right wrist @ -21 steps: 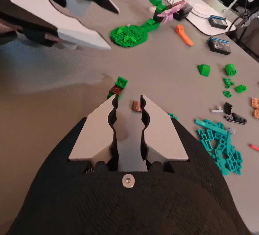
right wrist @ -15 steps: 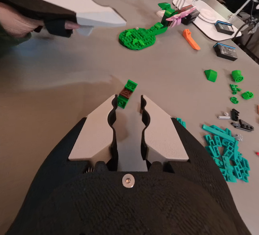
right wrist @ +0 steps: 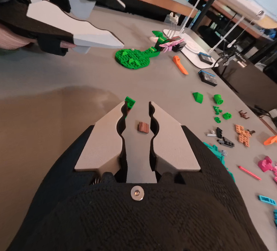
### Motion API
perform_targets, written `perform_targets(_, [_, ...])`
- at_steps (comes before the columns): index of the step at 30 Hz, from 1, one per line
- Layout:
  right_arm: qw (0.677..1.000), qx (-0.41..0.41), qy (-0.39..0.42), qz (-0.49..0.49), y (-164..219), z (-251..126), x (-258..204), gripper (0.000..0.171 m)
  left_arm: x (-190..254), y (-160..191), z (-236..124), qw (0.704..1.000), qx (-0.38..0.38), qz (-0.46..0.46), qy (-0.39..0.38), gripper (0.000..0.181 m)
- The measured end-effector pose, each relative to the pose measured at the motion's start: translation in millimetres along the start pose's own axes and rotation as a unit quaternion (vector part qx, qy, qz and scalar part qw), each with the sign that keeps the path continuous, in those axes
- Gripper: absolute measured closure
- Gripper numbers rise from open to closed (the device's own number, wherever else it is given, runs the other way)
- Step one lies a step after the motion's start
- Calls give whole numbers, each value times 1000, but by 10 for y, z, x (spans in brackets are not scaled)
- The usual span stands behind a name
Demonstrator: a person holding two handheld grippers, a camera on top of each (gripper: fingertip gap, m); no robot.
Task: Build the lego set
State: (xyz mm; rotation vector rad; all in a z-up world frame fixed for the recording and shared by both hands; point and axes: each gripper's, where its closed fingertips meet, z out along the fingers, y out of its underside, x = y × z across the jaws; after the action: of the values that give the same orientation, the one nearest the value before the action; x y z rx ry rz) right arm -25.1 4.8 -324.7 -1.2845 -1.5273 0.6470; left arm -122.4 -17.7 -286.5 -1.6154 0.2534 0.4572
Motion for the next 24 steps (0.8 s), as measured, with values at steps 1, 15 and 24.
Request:
perform_targets(1, [1000,7,6,-5,-19,-6,16,145,10,8,7,1000,-1,-4,5,129])
perform_targets(15, [997,63,38,-12,-143,-88,140,148,29,4,15,1000,2,-6,12,135])
perform_targets(24, [984,112,136,23,-230,-372,565,151,-19,-16,5,1000,10,-22,6,137])
